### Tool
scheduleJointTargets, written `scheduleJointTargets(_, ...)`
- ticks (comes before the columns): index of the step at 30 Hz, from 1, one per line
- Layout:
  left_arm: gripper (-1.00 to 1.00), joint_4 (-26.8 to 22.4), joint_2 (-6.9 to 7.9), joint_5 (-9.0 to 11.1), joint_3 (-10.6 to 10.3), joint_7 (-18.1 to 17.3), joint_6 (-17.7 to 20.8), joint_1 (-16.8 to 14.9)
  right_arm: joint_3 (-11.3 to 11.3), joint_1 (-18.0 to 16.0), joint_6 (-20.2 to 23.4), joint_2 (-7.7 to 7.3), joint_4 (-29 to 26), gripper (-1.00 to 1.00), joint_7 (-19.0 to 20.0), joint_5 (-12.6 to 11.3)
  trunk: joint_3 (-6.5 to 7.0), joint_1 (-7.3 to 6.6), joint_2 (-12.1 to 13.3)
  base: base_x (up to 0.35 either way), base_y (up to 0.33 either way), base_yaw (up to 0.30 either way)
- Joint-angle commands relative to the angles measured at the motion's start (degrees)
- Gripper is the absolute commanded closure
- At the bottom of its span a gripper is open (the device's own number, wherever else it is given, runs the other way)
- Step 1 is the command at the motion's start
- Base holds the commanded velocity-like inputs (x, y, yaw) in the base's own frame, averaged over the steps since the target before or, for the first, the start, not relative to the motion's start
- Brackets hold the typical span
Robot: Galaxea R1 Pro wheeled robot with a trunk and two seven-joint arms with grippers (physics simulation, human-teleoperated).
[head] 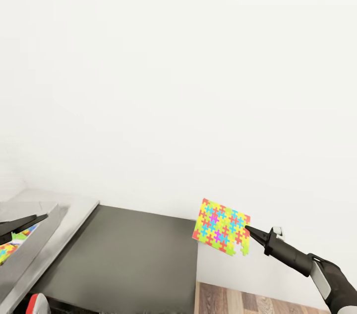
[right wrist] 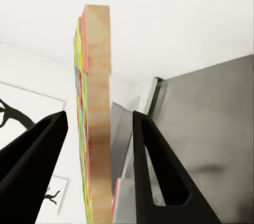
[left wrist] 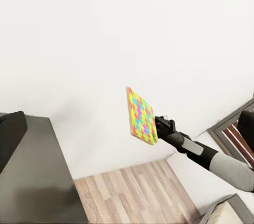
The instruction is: Put all the toys in the child's room - the three board games (two on the bed and one on the table), the two jigsaw puzzles on the table, and the tennis ball on the table - inside the toy box on the table in the child's room.
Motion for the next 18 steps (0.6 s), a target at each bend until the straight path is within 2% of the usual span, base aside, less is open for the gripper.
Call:
scheduleJointTargets(1, -1.0, 0.01, 0.0, -0.1, 0.44, -0.27, 0.61, -0.07, -0.05, -0.03, 0.48, -0.03, -0.01, 1.0, 0.11, -0.13, -0.1, 0.02, -0.14, -0.178, 0.04, 0.244)
scheduleJointTargets(7, -1.0, 0.01, 0.0, -0.1, 1.39, -0.27, 0.61, 0.13, -0.04, -0.03, 0.5, -0.01, -0.01, 1.0, 0.07, -0.13, 0.14, 0.02, -0.14, -0.258, 0.012, 0.261)
scheduleJointTargets(18, -1.0, 0.01, 0.0, -0.1, 1.56, -0.27, 0.61, 0.2, -0.05, -0.03, 0.45, 0.01, -0.01, 1.0, -0.17, -0.13, 0.53, 0.02, -0.14, -0.092, 0.001, 0.272)
